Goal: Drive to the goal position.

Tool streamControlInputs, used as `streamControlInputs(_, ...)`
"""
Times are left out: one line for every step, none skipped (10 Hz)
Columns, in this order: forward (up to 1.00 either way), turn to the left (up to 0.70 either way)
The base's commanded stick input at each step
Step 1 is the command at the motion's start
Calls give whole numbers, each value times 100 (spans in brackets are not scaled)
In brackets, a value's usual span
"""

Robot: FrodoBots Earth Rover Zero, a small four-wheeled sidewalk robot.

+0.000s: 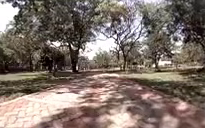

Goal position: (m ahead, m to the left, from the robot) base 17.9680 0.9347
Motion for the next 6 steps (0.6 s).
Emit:
streamControlInputs(70,0)
streamControlInputs(70,0)
streamControlInputs(70,0)
streamControlInputs(70,0)
streamControlInputs(70,0)
streamControlInputs(70,0)
